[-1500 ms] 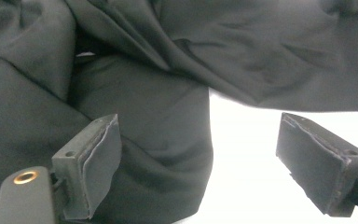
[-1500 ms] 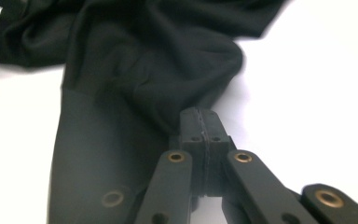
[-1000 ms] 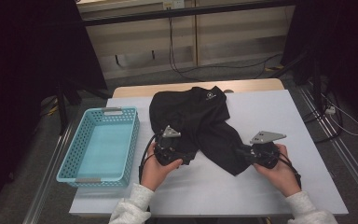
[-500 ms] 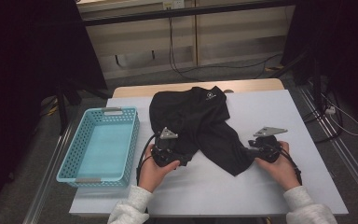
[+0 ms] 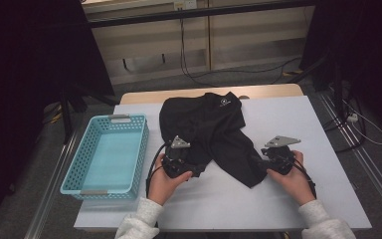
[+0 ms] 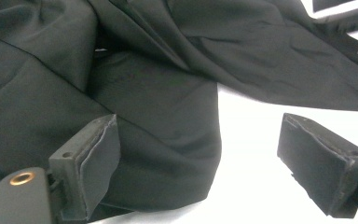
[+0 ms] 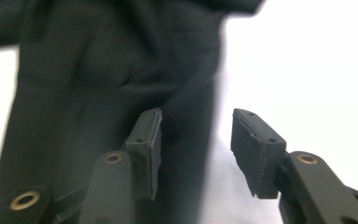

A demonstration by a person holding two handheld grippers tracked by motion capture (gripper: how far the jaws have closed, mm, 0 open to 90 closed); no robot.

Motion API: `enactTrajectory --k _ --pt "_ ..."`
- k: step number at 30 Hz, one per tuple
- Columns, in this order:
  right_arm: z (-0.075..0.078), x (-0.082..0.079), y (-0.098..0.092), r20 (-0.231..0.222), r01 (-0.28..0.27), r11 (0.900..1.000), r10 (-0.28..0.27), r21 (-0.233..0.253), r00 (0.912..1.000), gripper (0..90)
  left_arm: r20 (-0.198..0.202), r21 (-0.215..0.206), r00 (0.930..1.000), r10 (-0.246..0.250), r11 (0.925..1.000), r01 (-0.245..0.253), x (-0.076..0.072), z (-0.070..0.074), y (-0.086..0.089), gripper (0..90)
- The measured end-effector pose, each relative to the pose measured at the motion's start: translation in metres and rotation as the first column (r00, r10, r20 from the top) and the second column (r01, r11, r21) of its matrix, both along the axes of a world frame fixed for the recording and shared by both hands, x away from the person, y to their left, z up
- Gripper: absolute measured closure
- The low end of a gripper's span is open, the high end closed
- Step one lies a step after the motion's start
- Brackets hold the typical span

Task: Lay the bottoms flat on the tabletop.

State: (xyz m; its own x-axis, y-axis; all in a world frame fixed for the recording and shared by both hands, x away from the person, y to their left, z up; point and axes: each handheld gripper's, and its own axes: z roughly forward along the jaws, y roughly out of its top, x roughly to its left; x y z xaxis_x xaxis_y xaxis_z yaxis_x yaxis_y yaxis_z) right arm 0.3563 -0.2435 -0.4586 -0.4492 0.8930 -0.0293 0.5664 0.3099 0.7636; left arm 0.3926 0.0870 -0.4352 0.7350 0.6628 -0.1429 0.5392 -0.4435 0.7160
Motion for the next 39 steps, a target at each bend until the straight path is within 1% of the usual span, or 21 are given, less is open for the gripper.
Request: enactTrajectory --k 1,3,5,7,10,13,16,17,18,21,23,26,28,30,31,32,33,34,35,37,39 --pt "0.001 0.0 -0.002 0.006 0.011 1.0 -0.011 -0.014 0.9999 54.4 0.0 -0.001 1.0 0.004 1.0 -0.004 0.0 0.0 0.0 13.4" --pt "0.0 0.002 -0.004 -0.007 0.006 1.0 -0.006 0.017 1.0 57.6 -0.003 -0.01 0.9999 0.015 0.9998 -0.015 0.0 0.0 0.0 13.4" --pt "-0.004 0.003 -0.001 -0.027 -0.007 1.0 0.007 -0.006 0.9996 63.8 -0.002 -0.012 0.9999 0.015 0.9998 -0.015 0.001 0.0 0.0 13.4" --pt "-0.008 0.004 0.001 -0.035 -0.017 1.0 0.017 0.018 0.9992 72.5 -0.007 -0.008 0.9999 0.007 0.9999 -0.007 0.001 0.0 0.0 13.4" --pt "-0.006 0.004 0.004 -0.038 -0.043 0.999 0.043 0.002 0.9983 83.9 0.002 -0.003 0.9998 0.02 0.9998 -0.02 0.0 -0.001 -0.001 13.4" --pt "-0.005 0.003 0.001 -0.044 -0.046 0.999 0.047 0.019 0.9979 88.9 -0.004 -0.007 0.9999 0.01 0.9999 -0.01 0.0 -0.001 -0.001 13.4" --pt "-0.003 0.0 -0.005 -0.051 -0.033 0.999 0.035 0.043 0.9981 89.2 -0.002 -0.005 1.0 0.003 1.0 -0.003 0.0 0.001 -0.001 13.4" --pt "-0.002 -0.001 -0.007 -0.046 -0.031 0.999 0.033 0.041 0.9984 89.2 -0.001 -0.011 0.9999 0.01 0.9999 -0.01 0.0 0.001 -0.001 13.5" --pt "-0.001 -0.003 -0.008 -0.043 -0.031 0.999 0.032 0.036 0.9986 89.3 0.009 -0.001 0.9999 0.01 1.0 -0.01 0.001 0.002 0.001 13.5" --pt "0.002 -0.009 -0.014 -0.048 -0.021 0.998 0.024 0.06 0.9985 89.3 0.009 -0.01 0.9998 0.019 0.9998 -0.019 0.002 0.003 0.003 13.5" --pt "0.006 -0.013 -0.02 -0.062 -0.017 0.997 0.022 0.081 0.9978 89.3 0.007 -0.011 0.9997 0.022 0.9997 -0.022 0.002 0.003 0.004 13.5" --pt "0.008 -0.02 -0.026 -0.092 -0.012 0.996 0.02 0.084 0.9956 89.3 0.01 -0.011 0.9997 0.02 0.9997 -0.02 0.002 0.003 0.003 13.5" --pt "0.005 -0.025 -0.029 -0.117 -0.005 0.998 0.012 0.062 0.993 89.2 0.006 -0.009 0.9998 0.018 0.9998 -0.018 0.002 0.002 0.003 13.5" --pt "0.003 -0.029 -0.032 -0.134 -0.003 0.998 0.011 0.06 0.9909 88.4 0.01 -0.005 0.9999 0.013 0.9999 -0.013 0.003 0.002 0.001 13.5" --pt "0.002 -0.03 -0.033 -0.13 -0.002 0.998 0.01 0.056 0.9915 86.2 0.004 -0.008 0.9999 0.01 0.9999 -0.01 0.003 0.002 0.001 13.5" --pt "0.002 -0.03 -0.034 -0.129 -0.002 0.998 0.009 0.057 0.9916 81.2 0.009 -0.007 0.9999 0.009 0.9999 -0.009 0.003 0.003 0.0 13.5" --pt "0.003 -0.029 -0.034 -0.117 0.006 0.999 0.0 0.053 0.9931 73.1 0.01 -0.007 0.9999 0.008 0.9999 -0.008 0.002 0.004 -0.001 13.5" --pt "0.003 -0.027 -0.033 -0.094 0.006 0.999 -0.002 0.041 0.9956 71.7 0.007 -0.015 0.9999 0.008 0.9999 -0.008 0.002 0.004 -0.002 13.5" --pt "0.004 -0.025 -0.032 -0.09 0.003 0.999 0.001 0.042 0.9959 70.4 0.01 -0.011 1.0 0.002 0.9999 -0.002 0.002 0.004 -0.002 13.5" --pt "0.005 -0.019 -0.029 -0.057 0.009 0.999 -0.006 0.047 0.9983 63.0 0.014 -0.012 0.9999 0.01 0.9999 -0.01 0.001 0.004 -0.002 13.5" --pt "0.004 -0.011 -0.026 -0.047 0.01 0.999 -0.007 0.048 0.9989 62.8 0.009 -0.011 0.9999 0.009 0.9999 -0.009 0.002 0.004 -0.001 13.5"
